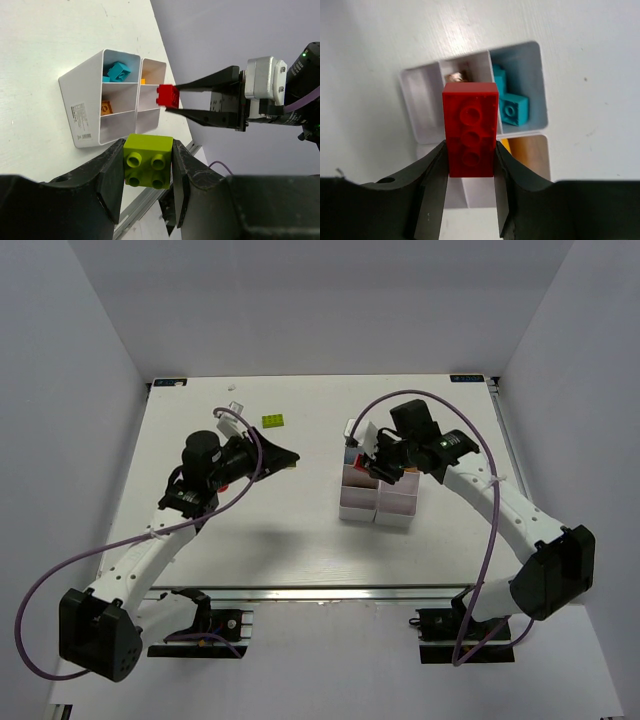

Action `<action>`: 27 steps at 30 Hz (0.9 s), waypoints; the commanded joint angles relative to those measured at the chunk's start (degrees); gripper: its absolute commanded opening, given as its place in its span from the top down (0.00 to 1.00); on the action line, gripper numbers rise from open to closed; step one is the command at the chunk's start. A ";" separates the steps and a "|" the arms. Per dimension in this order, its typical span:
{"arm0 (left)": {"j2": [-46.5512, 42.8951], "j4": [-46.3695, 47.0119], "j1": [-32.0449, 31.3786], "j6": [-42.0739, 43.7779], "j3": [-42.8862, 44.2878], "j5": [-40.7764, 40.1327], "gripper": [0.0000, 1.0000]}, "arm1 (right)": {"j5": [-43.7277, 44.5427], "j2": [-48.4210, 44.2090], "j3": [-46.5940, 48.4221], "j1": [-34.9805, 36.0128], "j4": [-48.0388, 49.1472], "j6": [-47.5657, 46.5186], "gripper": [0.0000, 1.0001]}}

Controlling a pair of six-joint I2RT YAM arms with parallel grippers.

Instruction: Sort the legos into containers by color

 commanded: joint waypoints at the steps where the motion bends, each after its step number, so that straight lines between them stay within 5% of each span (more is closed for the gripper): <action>1: -1.29 -1.19 -0.91 1.07 -0.71 -1.35 0.86 | 8.25 -0.44 -0.63 -0.48 2.14 -6.24 0.88; 27: 0.64 4.70 -6.09 -0.95 -5.28 -4.16 0.86 | 6.59 -0.80 -7.75 -9.26 -4.90 -19.78 0.84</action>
